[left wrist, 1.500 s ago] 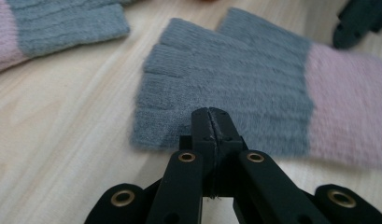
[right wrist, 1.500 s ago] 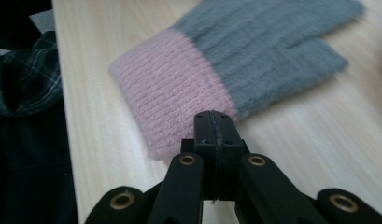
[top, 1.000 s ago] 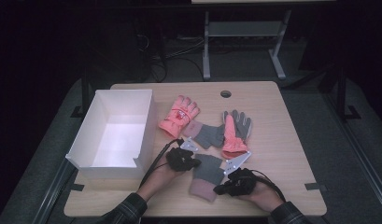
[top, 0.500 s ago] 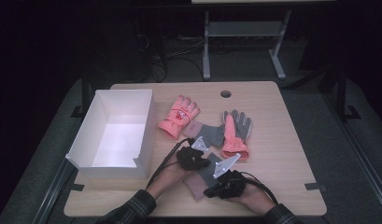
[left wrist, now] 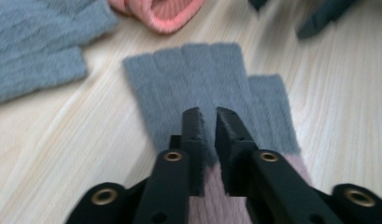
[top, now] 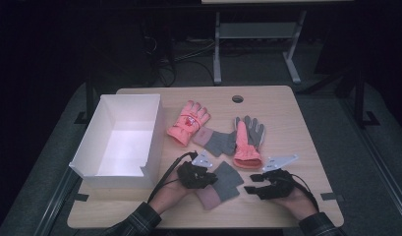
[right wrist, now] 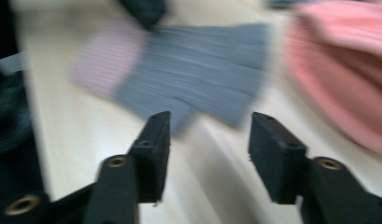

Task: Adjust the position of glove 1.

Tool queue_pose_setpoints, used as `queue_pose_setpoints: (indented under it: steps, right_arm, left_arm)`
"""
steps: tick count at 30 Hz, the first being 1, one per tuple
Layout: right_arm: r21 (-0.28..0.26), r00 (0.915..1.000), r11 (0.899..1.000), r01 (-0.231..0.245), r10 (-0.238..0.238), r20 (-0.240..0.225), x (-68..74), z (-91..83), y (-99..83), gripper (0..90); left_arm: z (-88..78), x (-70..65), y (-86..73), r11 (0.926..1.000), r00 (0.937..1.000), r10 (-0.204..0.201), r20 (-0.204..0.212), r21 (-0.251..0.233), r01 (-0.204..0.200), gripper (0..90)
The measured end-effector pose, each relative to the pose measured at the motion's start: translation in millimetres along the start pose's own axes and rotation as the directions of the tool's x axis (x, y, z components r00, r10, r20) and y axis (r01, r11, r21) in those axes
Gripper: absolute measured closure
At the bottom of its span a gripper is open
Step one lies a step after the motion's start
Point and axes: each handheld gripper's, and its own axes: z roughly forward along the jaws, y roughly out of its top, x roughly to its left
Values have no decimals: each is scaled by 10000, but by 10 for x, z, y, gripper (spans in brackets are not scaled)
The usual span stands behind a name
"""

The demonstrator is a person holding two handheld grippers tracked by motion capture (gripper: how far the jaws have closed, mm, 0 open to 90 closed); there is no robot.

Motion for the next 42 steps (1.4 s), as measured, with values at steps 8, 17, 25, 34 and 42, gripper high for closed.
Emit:
queue_pose_setpoints:
  steps: [8, 17, 25, 34, 42]
  right_arm:
    - [-718, 9781, 9908, -1144, 1250, 1665, -370, -239, -185, 266]
    - [-982, 9466, 9833, -1533, 1746, 2710, -568, -273, -273, 161]
    - [-1076, 9232, 9789, -1735, 1998, 3282, -684, -290, -339, 141]
    - [-899, 9040, 9815, -1689, 1906, 3828, -728, -211, -389, 135]
    - [-977, 9002, 9844, -1467, 1737, 3994, -707, -189, -409, 127]
  left_arm:
    - [121, 18, -44, 9992, 9996, -78, 268, 403, 67, 766]
    - [157, -11, 58, 9997, 9985, -66, 546, 241, 53, 874]
    - [337, -158, 165, 9983, 9933, 340, 1103, 423, -389, 874]
    - [244, -131, 172, 9992, 9926, 357, 1164, 147, -377, 733]
    - [44, 177, 290, 9999, 9997, -16, 250, 129, 13, 896]
